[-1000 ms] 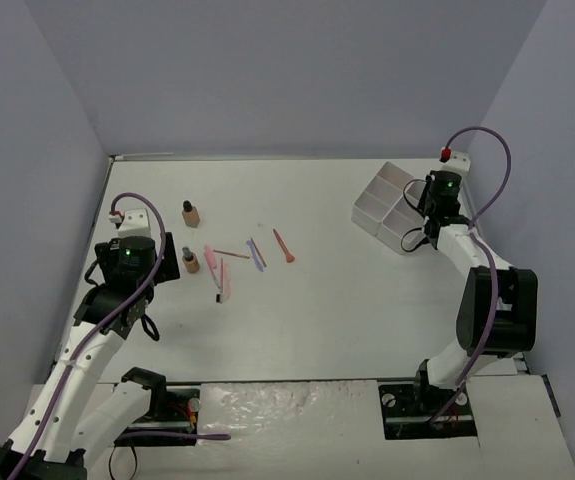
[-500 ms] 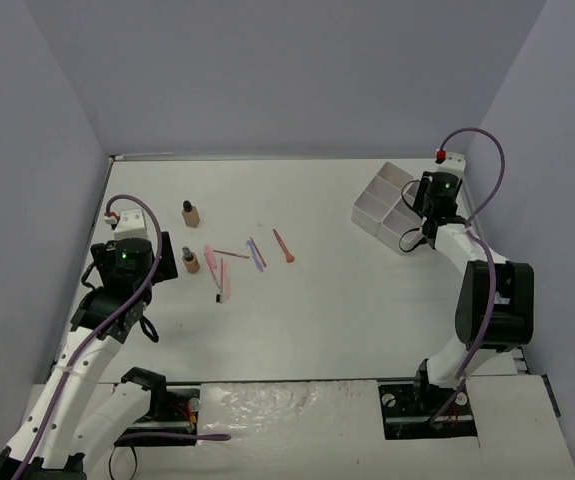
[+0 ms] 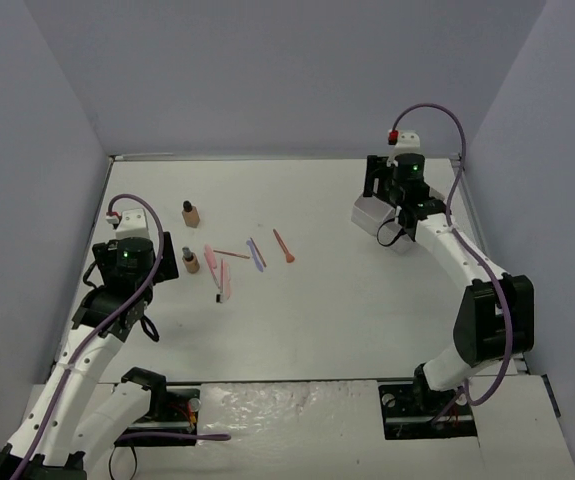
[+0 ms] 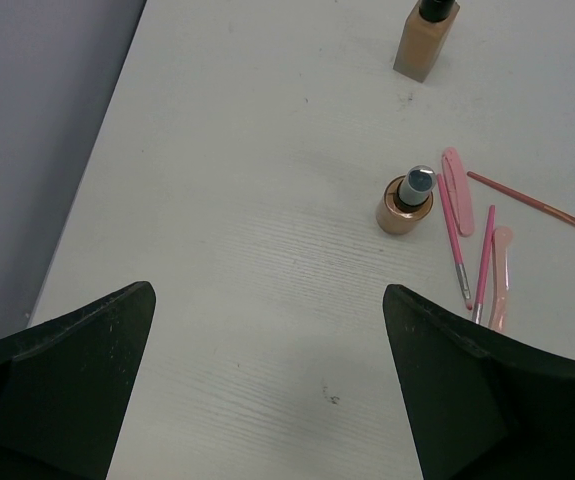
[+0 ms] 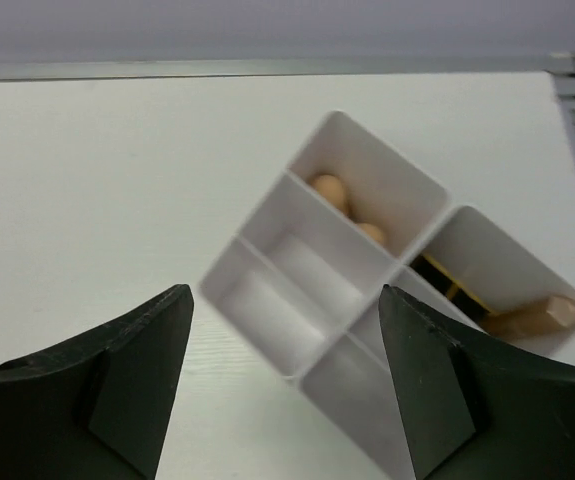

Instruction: Organize the makeup

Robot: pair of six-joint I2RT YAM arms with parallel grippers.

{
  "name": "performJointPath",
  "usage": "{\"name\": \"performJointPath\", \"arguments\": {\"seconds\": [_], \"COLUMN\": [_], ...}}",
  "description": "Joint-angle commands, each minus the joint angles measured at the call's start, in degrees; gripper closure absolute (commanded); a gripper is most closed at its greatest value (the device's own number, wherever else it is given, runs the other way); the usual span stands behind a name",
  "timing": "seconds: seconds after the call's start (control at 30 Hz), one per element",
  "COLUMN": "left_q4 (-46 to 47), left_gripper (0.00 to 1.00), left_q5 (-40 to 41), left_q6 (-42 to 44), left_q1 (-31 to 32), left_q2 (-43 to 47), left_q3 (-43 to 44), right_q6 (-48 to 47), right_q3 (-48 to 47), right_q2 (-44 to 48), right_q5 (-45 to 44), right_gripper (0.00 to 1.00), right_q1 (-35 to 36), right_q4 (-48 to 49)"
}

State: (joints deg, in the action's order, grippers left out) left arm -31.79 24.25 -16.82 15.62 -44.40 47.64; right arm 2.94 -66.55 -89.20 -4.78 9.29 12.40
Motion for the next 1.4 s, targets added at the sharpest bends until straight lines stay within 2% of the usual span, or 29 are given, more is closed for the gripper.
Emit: {"name": "performJointPath", "arguments": {"seconds": [0.0, 0.17, 0.33, 0.63, 0.87, 1.13, 1.37], "left_q4": [3.3, 3.1, 3.1, 2.6, 2.6, 2.7, 2.7], "left_gripper": [0.03, 0.03, 0.03, 0.03, 0.03, 0.03, 0.03], "left_q5": [-0.1, 0.0, 0.0, 0.2, 0.0, -0.3, -0.5], "left_q6": [0.6, 0.6, 0.6, 0.6, 0.6, 0.7, 0.7], "left_q1": [-0.6, -0.6, -0.6, -0.6, -0.6, -0.6, -0.6], "left_q2": [-0.7, -0.7, -0.7, -1.2, -1.6, -2.4, -2.6], "left_q3": [1.1, 1.1, 1.0, 0.9, 0.9, 1.1, 1.1], "right_q6": [2.1, 3.1, 3.4, 3.0, 1.9, 0.9, -0.1], "right_q3": [-1.6, -2.0, -5.9, -14.5, -17.3, -17.2, -15.5], "right_q2": [1.7, -3.2, -11.3, -25.4, -30.8, -32.3, -31.0], "right_q5": [7.7, 11.3, 12.8, 12.7, 12.9, 12.9, 10.9], "right_gripper": [0.28, 0.28, 0.3, 0.35, 0.41, 0.56, 0.79], "right_q1": [8.0, 16.7, 21.4, 24.1, 25.0, 25.9, 25.9], "right_q4": [-3.9, -5.3, -6.7, -7.3, -7.5, -7.6, -7.8]}}
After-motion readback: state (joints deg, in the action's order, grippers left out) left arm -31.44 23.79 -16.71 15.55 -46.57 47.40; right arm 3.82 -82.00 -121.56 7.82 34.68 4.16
